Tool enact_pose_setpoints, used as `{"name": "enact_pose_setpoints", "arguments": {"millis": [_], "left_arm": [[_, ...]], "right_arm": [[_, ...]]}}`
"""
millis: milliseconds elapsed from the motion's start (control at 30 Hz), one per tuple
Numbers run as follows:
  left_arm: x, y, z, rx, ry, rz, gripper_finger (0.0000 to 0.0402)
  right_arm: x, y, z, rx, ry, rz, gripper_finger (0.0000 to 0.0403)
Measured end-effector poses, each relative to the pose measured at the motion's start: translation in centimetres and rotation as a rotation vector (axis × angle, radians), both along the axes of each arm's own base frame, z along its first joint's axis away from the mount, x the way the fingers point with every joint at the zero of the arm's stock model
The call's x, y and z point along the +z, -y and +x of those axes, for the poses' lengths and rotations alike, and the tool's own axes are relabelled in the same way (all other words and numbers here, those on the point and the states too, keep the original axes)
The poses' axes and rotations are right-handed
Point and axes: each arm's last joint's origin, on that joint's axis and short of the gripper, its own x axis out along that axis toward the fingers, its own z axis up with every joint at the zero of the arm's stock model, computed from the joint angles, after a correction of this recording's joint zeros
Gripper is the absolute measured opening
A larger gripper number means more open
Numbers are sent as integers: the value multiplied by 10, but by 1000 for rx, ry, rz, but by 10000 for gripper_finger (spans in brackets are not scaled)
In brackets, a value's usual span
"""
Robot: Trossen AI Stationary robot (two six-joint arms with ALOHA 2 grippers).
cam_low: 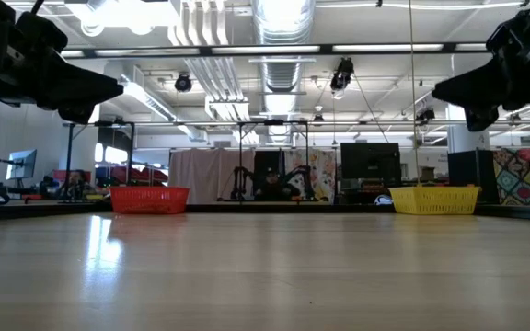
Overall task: Sort crayons
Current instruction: Return to Home Position
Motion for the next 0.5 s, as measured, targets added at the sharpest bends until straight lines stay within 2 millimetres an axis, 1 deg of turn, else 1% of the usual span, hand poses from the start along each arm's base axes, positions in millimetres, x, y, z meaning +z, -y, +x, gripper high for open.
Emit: {"name": "enact_pose_setpoints", "arguments": {"millis": [67,167,300,400,500], "left_arm": [[0,0,0,0,6,-16,75],[1,0,-1,0,14,-33,75],[2,-1,-1,38,28,-22,75],[3,-4,-2,126,50,-85,75],[2,-4,-1,152,47,-115,75]], "right_arm": [[-2,-1,-1,27,-14,1,54],[0,-3,-2,115,-28,3,54],[2,-2,-3,85,-7,-10,54],[2,-1,-3,70,-10,-21,54],[0,-1,-2,67,-30,-25,54]]}}
